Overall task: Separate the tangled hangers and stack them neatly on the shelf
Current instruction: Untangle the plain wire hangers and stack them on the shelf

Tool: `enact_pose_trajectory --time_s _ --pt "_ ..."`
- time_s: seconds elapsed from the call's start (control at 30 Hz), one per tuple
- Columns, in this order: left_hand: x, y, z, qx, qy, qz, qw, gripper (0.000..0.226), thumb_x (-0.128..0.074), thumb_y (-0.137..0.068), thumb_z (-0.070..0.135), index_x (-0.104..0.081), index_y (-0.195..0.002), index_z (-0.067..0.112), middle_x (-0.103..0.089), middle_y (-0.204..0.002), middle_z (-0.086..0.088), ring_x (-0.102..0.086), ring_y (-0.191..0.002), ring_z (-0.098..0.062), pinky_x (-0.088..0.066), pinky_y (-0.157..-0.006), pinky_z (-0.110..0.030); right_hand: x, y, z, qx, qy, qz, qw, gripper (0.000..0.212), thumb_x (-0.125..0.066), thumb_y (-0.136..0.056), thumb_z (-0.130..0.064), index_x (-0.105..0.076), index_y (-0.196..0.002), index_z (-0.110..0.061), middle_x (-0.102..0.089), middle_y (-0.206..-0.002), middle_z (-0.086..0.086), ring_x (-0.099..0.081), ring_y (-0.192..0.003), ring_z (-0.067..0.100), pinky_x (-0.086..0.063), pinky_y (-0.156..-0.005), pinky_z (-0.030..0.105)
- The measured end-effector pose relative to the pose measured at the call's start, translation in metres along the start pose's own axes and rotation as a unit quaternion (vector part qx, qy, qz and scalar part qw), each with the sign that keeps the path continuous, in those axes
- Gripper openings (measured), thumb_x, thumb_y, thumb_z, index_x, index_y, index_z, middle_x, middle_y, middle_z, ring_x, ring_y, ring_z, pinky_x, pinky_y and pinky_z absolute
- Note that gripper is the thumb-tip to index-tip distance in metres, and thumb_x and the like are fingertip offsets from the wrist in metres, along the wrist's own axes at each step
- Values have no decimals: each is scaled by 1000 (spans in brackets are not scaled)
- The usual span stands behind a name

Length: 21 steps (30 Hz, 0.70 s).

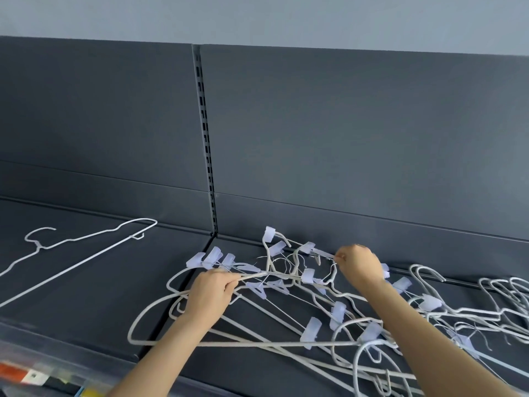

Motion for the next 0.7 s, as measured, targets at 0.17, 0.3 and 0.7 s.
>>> enact_pose_trajectory --time_s 0.17,0.3,0.7 --pt "-2 -2 0 -10 -21 -1 1000 14 -57 -85 10 -70 -81 6 -66 -71 -12 -55 -66 -22 -52 -72 -40 9 18 -26 69 -32 3 997 30 -50 -80 -10 -45 -51 -17 -47 -67 9 -42 -73 31 -35 -63 31" --pt "-2 -2 -1 -15 -34 0 999 16 -55 -85 11 -66 -77 3 -47 -64 1 -41 -63 -16 -52 -74 -39 -1 44 -56 189 -74 -87 975 23 -58 -84 -33 -68 -88 -13 -67 -93 9 -58 -91 27 -48 -80 35" --pt "0 0 2 -21 -44 8 999 18 -55 -85 8 -65 -71 8 -50 -59 -11 -44 -58 -26 -27 -57 -11 1 31 -58 209 -101 1 973 15 -56 -86 -11 -70 -84 -6 -65 -86 10 -54 -87 25 -48 -75 36"
Point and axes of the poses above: each hand's wrist, its own y-axis away from the middle knuckle, its own x-axis out of the back of the hand, z = x × y, the point moved 1 cm from there along -y, towards the middle knuckle
